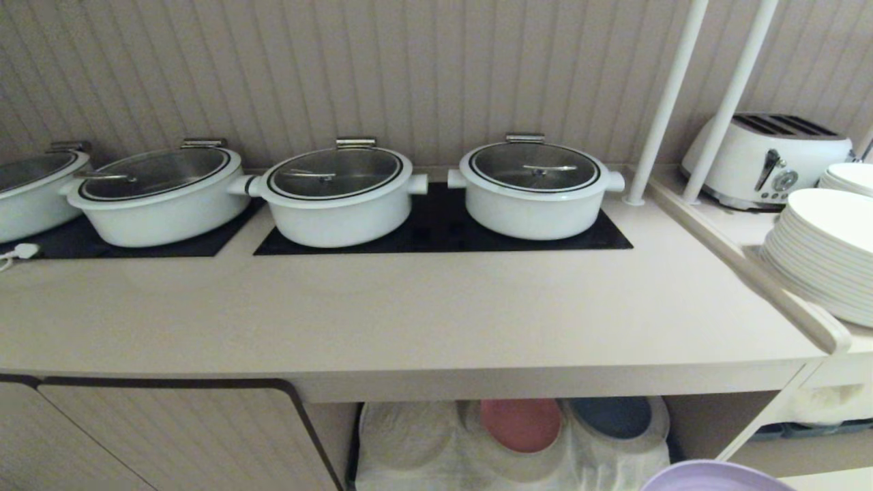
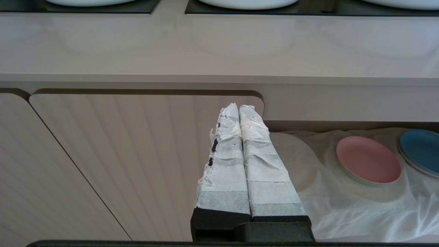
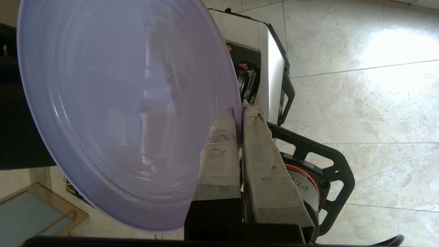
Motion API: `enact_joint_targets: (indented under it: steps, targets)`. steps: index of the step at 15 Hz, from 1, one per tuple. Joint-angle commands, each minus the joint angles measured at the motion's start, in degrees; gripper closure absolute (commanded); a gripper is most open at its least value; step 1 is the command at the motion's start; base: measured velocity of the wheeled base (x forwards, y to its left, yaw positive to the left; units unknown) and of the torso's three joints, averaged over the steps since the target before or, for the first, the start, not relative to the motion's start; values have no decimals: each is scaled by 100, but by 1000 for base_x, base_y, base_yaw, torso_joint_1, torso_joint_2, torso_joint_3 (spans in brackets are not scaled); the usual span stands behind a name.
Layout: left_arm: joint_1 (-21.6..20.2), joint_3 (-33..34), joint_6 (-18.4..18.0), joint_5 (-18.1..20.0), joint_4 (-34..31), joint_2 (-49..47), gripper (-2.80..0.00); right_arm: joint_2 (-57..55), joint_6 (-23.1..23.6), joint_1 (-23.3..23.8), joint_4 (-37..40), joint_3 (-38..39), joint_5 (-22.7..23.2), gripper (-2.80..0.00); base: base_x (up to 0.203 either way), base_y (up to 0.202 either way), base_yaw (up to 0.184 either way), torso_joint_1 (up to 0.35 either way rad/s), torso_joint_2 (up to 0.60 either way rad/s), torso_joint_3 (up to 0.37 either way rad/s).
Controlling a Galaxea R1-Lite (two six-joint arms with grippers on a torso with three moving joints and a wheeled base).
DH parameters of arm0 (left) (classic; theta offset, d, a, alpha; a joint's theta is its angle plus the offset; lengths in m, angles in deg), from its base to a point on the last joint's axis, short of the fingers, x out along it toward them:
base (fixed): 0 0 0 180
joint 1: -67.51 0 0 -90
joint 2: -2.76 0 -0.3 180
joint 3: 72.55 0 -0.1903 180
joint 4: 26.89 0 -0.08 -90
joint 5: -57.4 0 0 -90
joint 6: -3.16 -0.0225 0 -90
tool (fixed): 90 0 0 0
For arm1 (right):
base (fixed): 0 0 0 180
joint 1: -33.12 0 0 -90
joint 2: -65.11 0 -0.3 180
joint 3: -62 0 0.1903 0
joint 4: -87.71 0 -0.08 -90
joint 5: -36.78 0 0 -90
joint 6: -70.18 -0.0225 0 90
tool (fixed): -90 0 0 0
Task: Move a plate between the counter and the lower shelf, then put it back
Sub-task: Put the plate in the cupboard
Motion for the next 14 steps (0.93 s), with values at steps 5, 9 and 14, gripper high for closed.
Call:
enact_joint_targets:
  steps: [5,9,14]
  targets:
    - [-2,1,3,-2,2,-6,0,-2,12,9,106,-20,23,0,0,0,0,0,0,0]
    - [-2,1,3,-2,2,-6,0,-2,21,9,256,-28,32,0,0,0,0,0,0,0]
    - [-2,1,3,-2,2,-6,0,-46,21,18,256,-55,41,0,0,0,0,0,0,0]
